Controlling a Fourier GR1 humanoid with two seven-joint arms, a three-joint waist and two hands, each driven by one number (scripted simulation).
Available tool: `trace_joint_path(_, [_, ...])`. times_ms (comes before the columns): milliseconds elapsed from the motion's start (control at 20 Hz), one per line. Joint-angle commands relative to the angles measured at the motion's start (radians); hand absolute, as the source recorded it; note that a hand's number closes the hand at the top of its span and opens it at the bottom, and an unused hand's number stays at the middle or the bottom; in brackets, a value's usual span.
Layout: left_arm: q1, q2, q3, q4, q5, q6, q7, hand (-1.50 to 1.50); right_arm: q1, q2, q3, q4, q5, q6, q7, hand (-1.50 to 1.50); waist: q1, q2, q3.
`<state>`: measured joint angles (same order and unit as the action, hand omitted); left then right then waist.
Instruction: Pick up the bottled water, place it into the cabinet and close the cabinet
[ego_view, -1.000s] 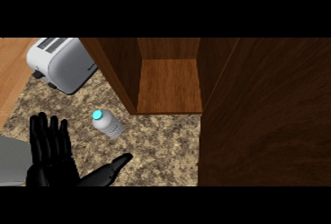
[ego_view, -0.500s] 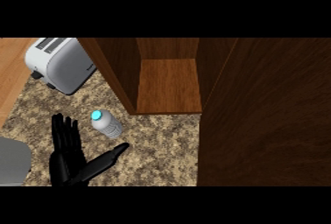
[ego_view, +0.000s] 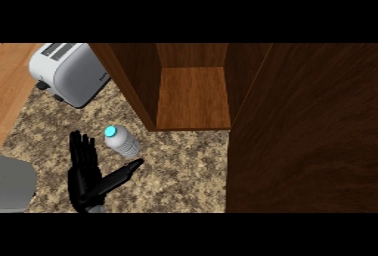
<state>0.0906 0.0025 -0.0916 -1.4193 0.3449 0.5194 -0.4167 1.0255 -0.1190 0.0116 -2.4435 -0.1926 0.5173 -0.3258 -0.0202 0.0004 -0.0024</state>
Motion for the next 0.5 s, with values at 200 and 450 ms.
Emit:
trace_joint_path(200, [-0.113, -0.002, 0.098, 0.312, 0.102, -0.101, -0.205, -1.5, 0.089, -0.042, -0.105, -0.177, -0.158, 0.019, 0.035, -1.5, -0.002, 0.003, 0.0])
trace_joint_path(450, [-0.18, -0.002, 0.168, 0.47, 0.113, -0.167, -0.285, -1.5, 0.093, -0.029, -0.123, -0.148, -0.127, 0.047, -0.028, -1.5, -0.001, 0.001, 0.0])
